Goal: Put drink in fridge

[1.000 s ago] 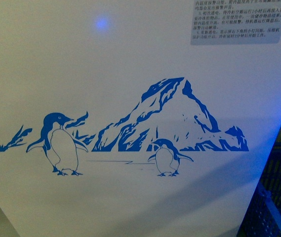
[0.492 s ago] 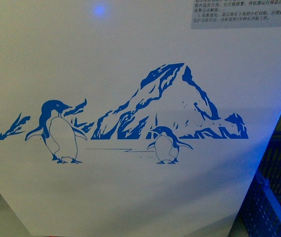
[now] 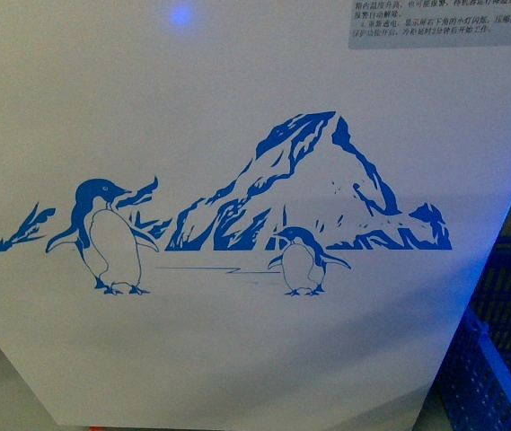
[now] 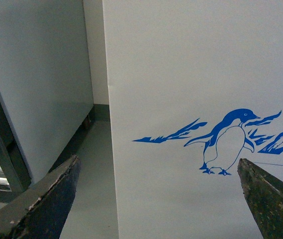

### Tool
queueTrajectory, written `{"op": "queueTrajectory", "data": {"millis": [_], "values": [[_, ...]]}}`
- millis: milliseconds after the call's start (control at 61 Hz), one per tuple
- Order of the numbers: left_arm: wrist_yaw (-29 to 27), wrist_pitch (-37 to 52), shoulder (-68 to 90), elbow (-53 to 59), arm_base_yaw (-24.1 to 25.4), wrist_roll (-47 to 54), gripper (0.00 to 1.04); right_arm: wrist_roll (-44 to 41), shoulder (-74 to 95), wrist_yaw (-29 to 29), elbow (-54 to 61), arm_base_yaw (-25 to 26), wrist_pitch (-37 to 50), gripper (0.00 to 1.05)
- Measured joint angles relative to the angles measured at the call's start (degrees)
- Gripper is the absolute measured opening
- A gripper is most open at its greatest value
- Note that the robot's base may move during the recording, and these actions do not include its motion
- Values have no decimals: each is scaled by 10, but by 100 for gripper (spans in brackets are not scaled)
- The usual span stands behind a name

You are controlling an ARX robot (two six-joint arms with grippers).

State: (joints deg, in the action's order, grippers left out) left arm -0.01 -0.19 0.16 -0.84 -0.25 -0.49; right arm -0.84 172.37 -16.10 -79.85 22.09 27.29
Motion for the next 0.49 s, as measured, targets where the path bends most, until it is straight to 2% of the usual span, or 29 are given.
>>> {"op": "queueTrajectory", "data": {"millis": [279, 492], "values": [[0, 0, 0, 0, 0, 0, 97, -7, -29, 8, 70, -5, 49, 54], [0, 0, 0, 0, 0, 0, 97, -21, -125, 18, 188, -17, 99, 50]]}}
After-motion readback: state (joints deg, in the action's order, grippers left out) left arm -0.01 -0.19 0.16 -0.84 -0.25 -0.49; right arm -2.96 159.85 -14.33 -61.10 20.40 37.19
